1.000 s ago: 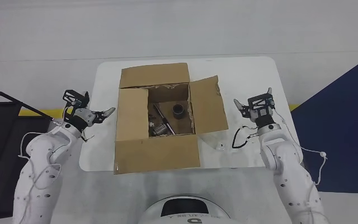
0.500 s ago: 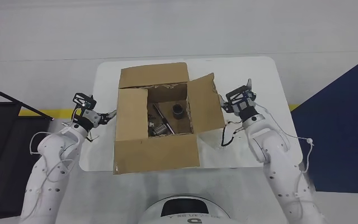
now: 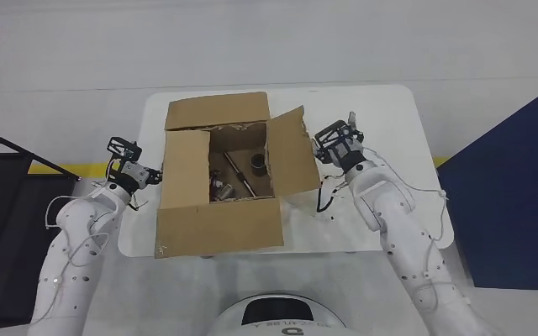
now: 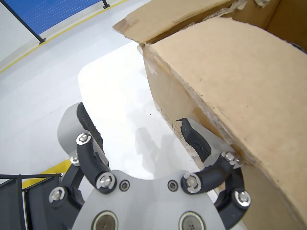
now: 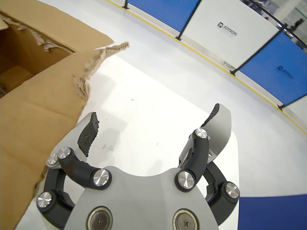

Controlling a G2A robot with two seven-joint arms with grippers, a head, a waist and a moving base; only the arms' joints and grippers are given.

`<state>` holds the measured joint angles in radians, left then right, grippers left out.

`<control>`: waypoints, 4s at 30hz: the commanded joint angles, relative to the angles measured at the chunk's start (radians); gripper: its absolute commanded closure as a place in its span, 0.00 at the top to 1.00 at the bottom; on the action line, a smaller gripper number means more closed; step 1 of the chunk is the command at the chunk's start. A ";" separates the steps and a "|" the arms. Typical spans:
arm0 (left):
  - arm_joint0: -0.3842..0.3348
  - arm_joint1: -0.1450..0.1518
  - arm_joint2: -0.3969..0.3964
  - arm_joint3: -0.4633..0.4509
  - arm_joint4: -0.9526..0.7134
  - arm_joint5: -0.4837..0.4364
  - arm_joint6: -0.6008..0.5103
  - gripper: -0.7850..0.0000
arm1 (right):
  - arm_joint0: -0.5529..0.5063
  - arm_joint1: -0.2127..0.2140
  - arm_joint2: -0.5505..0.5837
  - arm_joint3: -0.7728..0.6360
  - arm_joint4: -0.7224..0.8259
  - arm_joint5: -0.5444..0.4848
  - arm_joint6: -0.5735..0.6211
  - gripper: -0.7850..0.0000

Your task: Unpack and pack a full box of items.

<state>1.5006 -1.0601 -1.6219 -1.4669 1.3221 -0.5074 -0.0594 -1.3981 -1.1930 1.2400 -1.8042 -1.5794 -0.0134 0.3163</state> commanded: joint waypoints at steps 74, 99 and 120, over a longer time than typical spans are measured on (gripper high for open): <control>0.091 -0.008 -0.041 -0.113 -0.071 0.207 0.018 1.00 | 0.513 -0.198 -0.517 0.272 0.229 -0.385 -0.017 0.78; 0.233 -0.001 -0.349 0.056 -0.365 0.147 0.131 1.00 | 0.818 -0.426 -0.737 0.706 0.484 -0.618 0.105 0.58; 0.233 -0.001 -0.349 0.056 -0.365 0.147 0.131 1.00 | 0.395 -0.193 -0.247 0.138 0.369 -0.717 0.426 1.00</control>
<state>1.7331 -1.0608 -1.9707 -1.4106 0.9574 -0.3605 0.0717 -1.0033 -1.3860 0.9929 -1.6666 -1.2107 -0.7299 0.7419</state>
